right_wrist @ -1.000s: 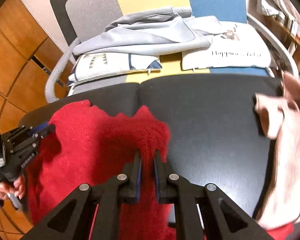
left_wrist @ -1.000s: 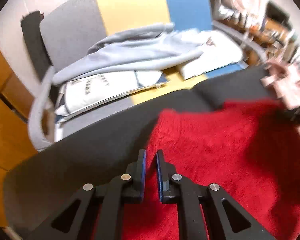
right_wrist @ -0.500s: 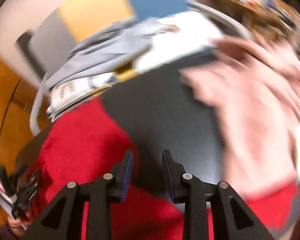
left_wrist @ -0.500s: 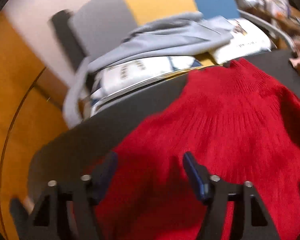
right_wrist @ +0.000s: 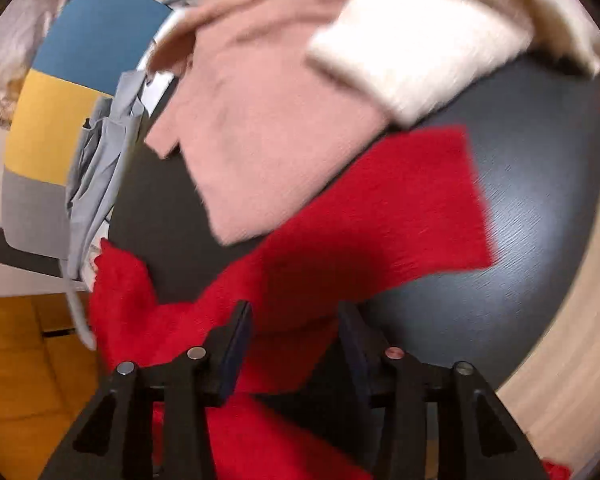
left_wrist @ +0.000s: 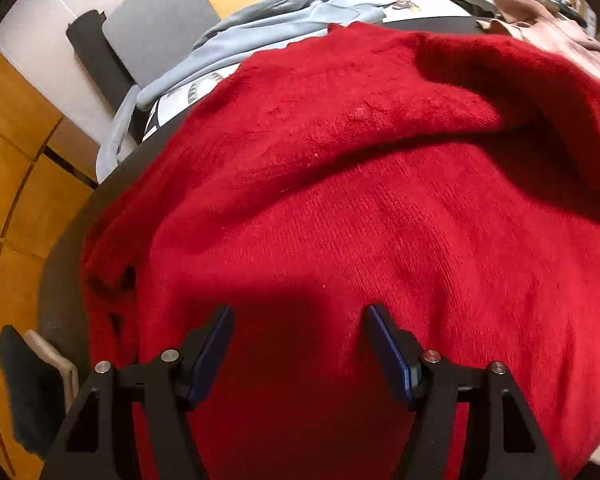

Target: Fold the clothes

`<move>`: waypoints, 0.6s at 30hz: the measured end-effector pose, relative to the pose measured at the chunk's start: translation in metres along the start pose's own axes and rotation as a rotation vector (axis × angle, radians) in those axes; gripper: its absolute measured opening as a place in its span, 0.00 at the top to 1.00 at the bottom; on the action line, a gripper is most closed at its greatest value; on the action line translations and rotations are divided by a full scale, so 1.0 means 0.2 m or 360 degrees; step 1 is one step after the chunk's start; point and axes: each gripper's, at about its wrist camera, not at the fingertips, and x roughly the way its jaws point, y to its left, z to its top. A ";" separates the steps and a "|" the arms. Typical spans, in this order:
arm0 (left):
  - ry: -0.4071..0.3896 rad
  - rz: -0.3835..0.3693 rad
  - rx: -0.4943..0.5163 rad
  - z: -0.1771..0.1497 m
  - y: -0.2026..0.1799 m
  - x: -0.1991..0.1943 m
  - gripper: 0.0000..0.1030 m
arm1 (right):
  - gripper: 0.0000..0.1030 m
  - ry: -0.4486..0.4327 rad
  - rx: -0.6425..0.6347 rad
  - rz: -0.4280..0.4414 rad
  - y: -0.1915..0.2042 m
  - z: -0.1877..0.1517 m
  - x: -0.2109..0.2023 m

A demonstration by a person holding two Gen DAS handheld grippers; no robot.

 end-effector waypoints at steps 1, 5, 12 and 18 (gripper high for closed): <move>0.0016 0.0013 -0.0032 0.00 0.00 0.01 0.22 | 0.56 0.0024 0.0060 -0.0021 0.00 0.01 0.03; 0.0138 -0.0098 -0.0316 -0.01 0.12 0.08 0.11 | 0.56 -0.0081 0.0621 -0.0054 -0.18 0.09 0.07; 0.0181 -0.0138 -0.0513 -0.06 0.18 0.13 0.01 | 0.88 -0.0173 0.0717 0.0035 -0.18 0.19 0.13; 0.0207 -0.0176 -0.0587 -0.09 0.20 0.13 0.00 | 0.95 -0.0253 0.0482 0.0251 -0.04 0.19 -0.05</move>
